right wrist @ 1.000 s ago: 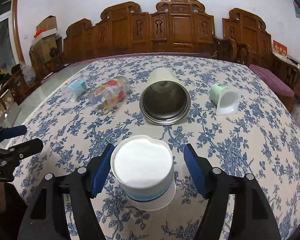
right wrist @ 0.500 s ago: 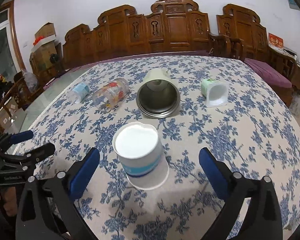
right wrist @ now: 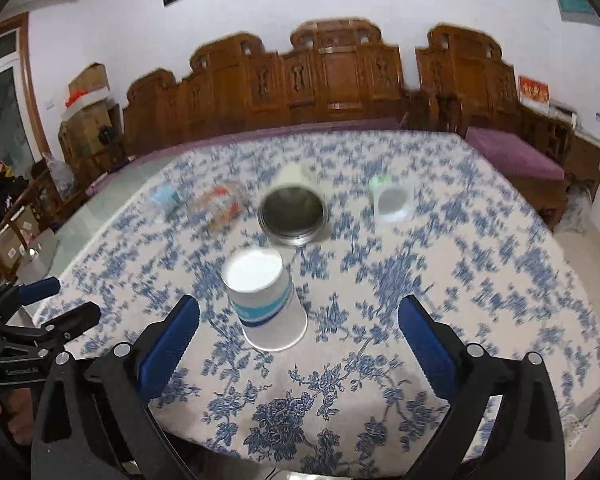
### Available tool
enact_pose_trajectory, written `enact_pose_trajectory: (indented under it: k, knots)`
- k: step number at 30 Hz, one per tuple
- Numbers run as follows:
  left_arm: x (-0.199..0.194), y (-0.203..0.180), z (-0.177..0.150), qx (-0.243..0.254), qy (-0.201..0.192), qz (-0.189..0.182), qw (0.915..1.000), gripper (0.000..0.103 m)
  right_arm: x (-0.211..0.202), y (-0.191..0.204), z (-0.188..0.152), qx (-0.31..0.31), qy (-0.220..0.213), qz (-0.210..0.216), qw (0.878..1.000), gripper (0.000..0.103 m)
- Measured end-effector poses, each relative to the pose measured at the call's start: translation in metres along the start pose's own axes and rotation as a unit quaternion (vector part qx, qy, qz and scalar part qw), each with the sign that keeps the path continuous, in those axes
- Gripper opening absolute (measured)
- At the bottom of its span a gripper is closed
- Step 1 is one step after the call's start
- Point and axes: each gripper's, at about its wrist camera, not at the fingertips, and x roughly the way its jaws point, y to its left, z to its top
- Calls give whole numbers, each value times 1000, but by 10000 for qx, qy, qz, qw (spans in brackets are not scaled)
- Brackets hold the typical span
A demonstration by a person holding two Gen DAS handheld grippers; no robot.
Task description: Flip cup upside down
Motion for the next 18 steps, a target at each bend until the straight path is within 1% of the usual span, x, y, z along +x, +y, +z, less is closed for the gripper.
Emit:
enact_pose_trajectory:
  k: [5, 6, 10, 14, 18]
  knots:
    - [-41, -6, 9, 1, -405, 76, 9991, 95, -53, 10, 15, -144, -604, 7, 9981, 100]
    - [-53, -7, 12, -9, -524, 102, 9986, 95, -63, 12, 17, -166, -706, -11, 9974, 100]
    - [-80, -8, 19, -50, -788, 154, 9968, 95, -96, 18, 24, -202, -1043, -55, 9943, 100]
    - [-100, -8, 23, -69, -998, 187, 9948, 95, -116, 21, 25, -195, -1177, -70, 9928, 100]
    - [-111, -11, 23, -54, -1117, 200, 9935, 95, -123, 22, 26, -211, -1226, -92, 9922, 100]
